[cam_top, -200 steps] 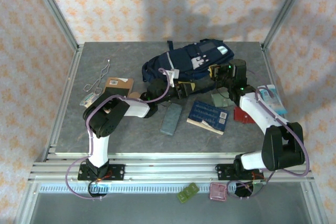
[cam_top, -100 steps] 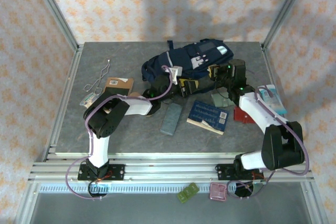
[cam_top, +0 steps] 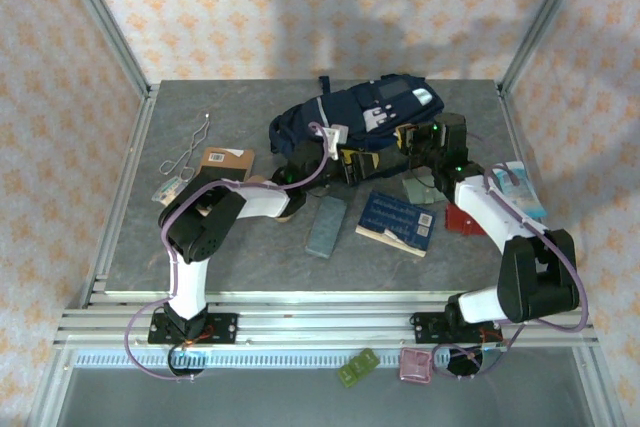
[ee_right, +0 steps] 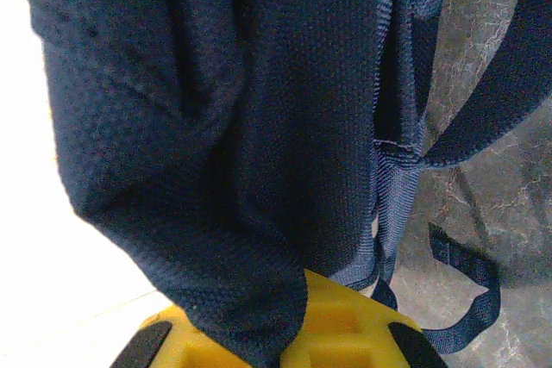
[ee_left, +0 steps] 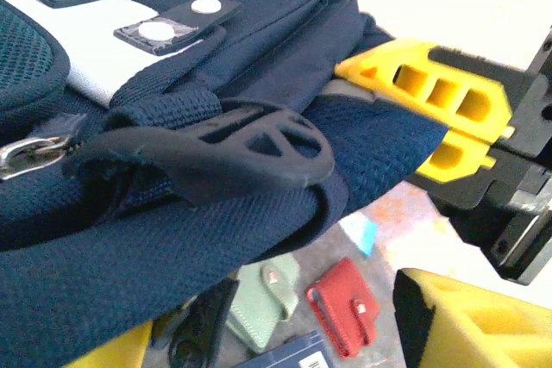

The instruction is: Pack books, pencil case, and school supplies into a backpack

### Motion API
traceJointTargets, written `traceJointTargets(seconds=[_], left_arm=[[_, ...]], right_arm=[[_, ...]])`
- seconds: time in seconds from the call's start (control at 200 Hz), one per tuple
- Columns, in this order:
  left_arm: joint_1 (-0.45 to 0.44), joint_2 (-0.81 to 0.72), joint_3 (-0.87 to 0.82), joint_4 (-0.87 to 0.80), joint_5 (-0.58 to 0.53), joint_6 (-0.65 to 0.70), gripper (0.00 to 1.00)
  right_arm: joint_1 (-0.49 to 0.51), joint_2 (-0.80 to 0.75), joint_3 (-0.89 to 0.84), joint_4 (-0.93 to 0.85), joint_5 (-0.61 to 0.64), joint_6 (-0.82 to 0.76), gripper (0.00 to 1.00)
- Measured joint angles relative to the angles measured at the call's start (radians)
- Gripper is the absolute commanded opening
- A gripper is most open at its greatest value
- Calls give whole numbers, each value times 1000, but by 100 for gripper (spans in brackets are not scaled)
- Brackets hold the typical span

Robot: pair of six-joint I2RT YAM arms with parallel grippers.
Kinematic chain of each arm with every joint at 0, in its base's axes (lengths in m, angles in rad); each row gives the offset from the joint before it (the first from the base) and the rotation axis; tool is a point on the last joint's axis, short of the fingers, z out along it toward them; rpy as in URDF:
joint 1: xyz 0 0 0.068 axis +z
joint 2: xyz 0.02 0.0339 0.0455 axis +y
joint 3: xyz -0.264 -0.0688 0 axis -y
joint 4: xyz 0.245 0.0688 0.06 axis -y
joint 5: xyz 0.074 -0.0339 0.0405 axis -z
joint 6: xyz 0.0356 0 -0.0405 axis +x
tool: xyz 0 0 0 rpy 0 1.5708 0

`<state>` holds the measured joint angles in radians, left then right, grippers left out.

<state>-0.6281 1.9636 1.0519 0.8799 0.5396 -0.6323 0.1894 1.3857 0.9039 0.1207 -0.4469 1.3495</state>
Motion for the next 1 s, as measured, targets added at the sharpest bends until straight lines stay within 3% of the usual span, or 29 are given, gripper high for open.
traceJointTargets(seconds=[0.175, 0.41, 0.561, 0.616, 0.741, 0.881, 0.996], left_arm=[[-7, 31, 34, -31, -6, 5, 73], [-40, 32, 44, -65, -168, 25, 72], [-43, 31, 28, -46, -211, 27, 56], [-39, 31, 12, -25, -200, 30, 49], [-16, 27, -29, 39, -140, 19, 46], [17, 2, -88, 103, -42, -23, 27], [40, -9, -99, 132, 35, -53, 21]], right_arm=[[0, 0, 5, 0, 6, 0, 0], [0, 0, 9, 0, -3, 1, 0], [1, 0, 10, 0, -14, 3, 0], [1, 0, 11, 0, -19, 4, 0], [1, 0, 11, 5, -28, 5, 0], [2, 0, 11, 14, -32, 5, 0], [2, 0, 11, 21, -32, 5, 0]])
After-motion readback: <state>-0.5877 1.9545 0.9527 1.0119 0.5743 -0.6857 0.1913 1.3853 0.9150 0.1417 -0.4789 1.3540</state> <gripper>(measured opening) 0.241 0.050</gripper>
